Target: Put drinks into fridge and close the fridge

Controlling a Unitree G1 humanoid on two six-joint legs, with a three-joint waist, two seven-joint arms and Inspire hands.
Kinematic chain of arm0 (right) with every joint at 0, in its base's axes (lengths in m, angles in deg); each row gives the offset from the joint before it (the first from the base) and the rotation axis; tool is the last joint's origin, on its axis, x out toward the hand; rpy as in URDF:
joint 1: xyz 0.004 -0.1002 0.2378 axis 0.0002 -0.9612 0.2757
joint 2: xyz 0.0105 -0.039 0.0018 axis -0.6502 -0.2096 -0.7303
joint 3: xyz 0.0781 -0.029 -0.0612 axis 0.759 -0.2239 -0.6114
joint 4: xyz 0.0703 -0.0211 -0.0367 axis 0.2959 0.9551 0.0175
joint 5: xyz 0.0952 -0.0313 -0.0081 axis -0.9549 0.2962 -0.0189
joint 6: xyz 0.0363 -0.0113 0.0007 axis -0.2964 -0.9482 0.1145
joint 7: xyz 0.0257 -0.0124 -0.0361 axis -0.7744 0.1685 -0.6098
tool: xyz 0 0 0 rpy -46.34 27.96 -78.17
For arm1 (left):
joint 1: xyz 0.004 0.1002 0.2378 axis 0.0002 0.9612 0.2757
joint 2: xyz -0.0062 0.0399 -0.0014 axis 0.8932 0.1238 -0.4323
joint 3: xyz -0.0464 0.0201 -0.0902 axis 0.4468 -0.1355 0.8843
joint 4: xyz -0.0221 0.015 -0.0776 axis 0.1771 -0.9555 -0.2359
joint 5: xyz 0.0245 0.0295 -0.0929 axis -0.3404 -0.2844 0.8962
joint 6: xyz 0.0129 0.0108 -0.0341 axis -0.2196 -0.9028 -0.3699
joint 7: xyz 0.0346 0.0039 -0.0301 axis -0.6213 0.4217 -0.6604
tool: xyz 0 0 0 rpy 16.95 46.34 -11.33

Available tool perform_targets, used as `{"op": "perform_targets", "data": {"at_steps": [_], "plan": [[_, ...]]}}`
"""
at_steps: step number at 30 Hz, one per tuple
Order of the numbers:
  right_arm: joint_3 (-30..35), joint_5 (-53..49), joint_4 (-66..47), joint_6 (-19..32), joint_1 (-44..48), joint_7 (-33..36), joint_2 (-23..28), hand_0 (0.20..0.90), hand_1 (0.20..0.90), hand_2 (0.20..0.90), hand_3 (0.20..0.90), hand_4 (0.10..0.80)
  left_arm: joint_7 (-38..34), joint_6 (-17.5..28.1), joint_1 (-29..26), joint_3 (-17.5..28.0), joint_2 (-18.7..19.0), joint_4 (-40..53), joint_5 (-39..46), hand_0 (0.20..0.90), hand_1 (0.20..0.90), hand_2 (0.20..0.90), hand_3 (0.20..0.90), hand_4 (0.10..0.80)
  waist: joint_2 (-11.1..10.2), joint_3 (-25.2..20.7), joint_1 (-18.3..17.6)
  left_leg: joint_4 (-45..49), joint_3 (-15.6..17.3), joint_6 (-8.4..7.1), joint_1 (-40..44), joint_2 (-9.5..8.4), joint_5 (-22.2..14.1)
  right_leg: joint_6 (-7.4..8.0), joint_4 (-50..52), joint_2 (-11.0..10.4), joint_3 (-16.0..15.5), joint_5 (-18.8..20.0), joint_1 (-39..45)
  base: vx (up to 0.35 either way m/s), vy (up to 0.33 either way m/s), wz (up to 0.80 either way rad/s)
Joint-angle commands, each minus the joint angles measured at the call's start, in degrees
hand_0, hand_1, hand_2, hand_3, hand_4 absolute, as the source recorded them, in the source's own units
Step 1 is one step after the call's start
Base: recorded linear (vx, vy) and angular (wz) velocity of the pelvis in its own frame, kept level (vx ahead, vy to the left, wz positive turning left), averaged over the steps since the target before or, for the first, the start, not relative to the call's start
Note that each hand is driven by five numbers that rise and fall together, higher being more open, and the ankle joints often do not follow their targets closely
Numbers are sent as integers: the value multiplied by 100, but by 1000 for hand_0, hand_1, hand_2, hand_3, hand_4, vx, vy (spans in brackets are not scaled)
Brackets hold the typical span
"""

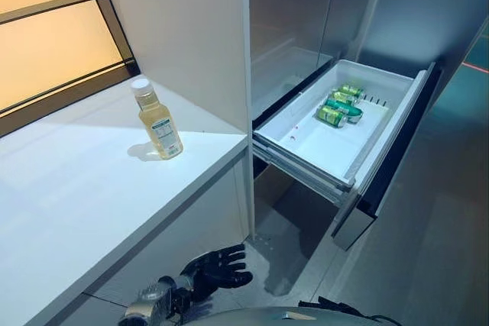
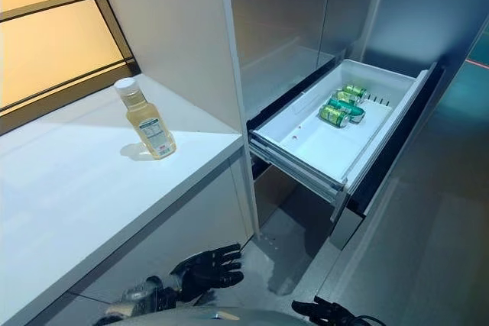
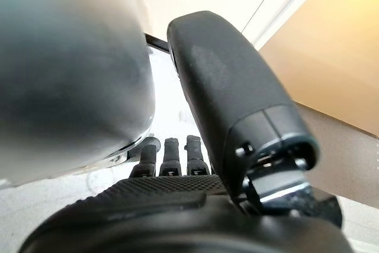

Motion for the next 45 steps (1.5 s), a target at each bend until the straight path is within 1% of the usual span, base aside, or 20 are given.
{"op": "perform_targets", "data": {"at_steps": [1,2,3,4,7,9,13,16,19,22,24,26,27,29,31,33,34,39,41,45], "plan": [[56,55,70,35,229,-103,74,900,900,900,900,800,1004,-828,-638,307,330,1524,872,900,900,900,900,800,-11,-7,101,38,346,23,29,-94,-332,383,125,-151,183,132,-89,0,0,0],[55,55,69,35,229,-102,73,900,900,900,900,800,1005,-829,-636,308,331,1525,871,900,900,900,900,800,-11,-7,100,38,346,23,30,-94,-332,383,125,-151,183,132,-88,0,0,0],[90,27,31,114,103,-89,63,900,900,900,900,800,1048,-1572,-701,543,625,2917,1196,900,900,900,900,800,6,-23,124,37,326,38,28,-98,-344,392,101,-160,188,149,-73,2,2,4],[94,11,19,148,52,-78,50,900,900,900,900,800,1252,-1484,-712,607,732,3221,1342,900,900,900,900,800,9,-41,135,37,313,45,22,-103,-348,397,91,-162,188,153,-71,5,2,8],[118,-33,21,270,-108,-78,18,900,900,900,900,800,1340,-1588,-854,1033,936,4600,2342,900,900,900,900,800,8,-90,183,37,273,51,11,-109,-371,401,53,-179,170,149,-40,5,-2,4],[120,-49,64,355,-187,-84,-29,900,900,900,900,800,1336,-1369,-1006,1342,911,5197,3092,900,900,900,900,800,-12,-128,197,37,251,50,16,-106,-390,398,44,-183,165,138,-21,28,-16,4],[49,-31,150,519,-301,-52,-175,900,900,900,900,800,1278,-589,-1366,1772,786,5791,4259,900,900,900,900,800,-71,-195,179,37,211,42,33,-99,-425,383,41,-185,169,114,7,26,-18,3],[-5,-26,201,577,-326,-22,-260,900,900,900,900,800,1197,0,-1592,1913,729,6074,4713,900,900,900,900,800,-108,-241,169,37,183,30,37,-101,-442,373,34,-183,165,97,20,0,0,0],[-80,-13,260,660,-363,24,-358,900,900,900,900,800,1129,903,-1824,2039,664,6308,4755,900,900,900,900,800,-145,-285,169,37,138,24,43,-108,-461,359,33,-183,135,71,35,19,-15,4],[-139,-10,290,689,-377,53,-398,900,900,900,900,800,755,1832,-1951,2098,709,6557,4311,900,900,900,900,800,-162,-319,194,37,98,10,33,-107,-458,356,33,-185,90,46,47,7,-8,8],[-161,10,292,687,-381,71,-411,900,900,900,900,800,284,2544,-1961,2204,776,6672,3696,900,900,900,900,800,-172,-324,234,37,56,4,20,-108,-448,351,38,-184,50,31,48,-5,-4,4],[-210,8,318,706,-372,92,-429,900,900,900,900,800,-298,3088,-1988,2346,835,6747,3082,900,900,900,900,800,-188,-330,292,37,5,1,6,-112,-445,339,35,-186,-4,2,60,-12,-6,5],[-221,32,348,727,-369,70,-432,900,900,900,900,800,-540,3314,-1994,2423,872,6746,2794,900,900,900,900,800,-194,-335,321,37,-20,0,3,-113,-446,335,36,-189,-36,-10,66,-11,-10,5],[-272,-12,365,725,-344,93,-461,900,900,900,900,800,-998,3544,-1994,2553,917,6790,2306,900,900,900,900,800,-219,-352,402,37,-93,-6,-13,-118,-434,322,40,-193,-112,-39,85,-9,-20,6],[-307,-12,399,710,-295,82,-479,900,900,900,900,800,-1477,3650,-1978,2635,905,6821,1882,900,900,900,900,800,-236,-364,468,37,-154,-14,-29,-119,-416,311,49,-196,-179,-58,96,-5,-24,18],[-376,-52,398,701,-251,110,-510,900,900,900,900,800,-2186,3599,-1968,2702,861,6802,1347,900,900,900,900,800,-249,-368,538,37,-225,-23,-51,-120,-397,292,64,-195,-235,-80,99,-3,-26,27],[-400,-55,378,686,-242,119,-520,900,900,900,900,800,-2363,3609,-1960,2703,845,6779,1160,900,900,900,900,800,-254,-365,557,37,-251,-25,-54,-122,-391,288,69,-197,-263,-89,105,-7,-25,20],[-543,-109,306,604,-146,189,-570,900,900,900,900,800,-3429,3246,-1877,2724,842,6748,136,900,900,900,900,800,-275,-332,694,37,-374,-46,-88,-114,-349,252,110,-198,-403,-137,113,-10,-31,18],[-578,-88,315,582,-107,181,-568,900,900,900,900,800,-3883,3108,-1884,2695,947,6663,-233,900,900,900,900,800,-271,-333,729,37,-424,-50,-97,-120,-341,247,109,-190,-431,-150,119,-10,-26,24],[-629,-50,314,533,-58,171,-550,900,900,900,900,800,-4316,2816,-1889,2642,1087,6462,-544,900,900,900,900,800,-253,-341,750,37,-457,-62,-113,-116,-326,239,129,-182,-457,-179,118,-10,-18,11]]}}
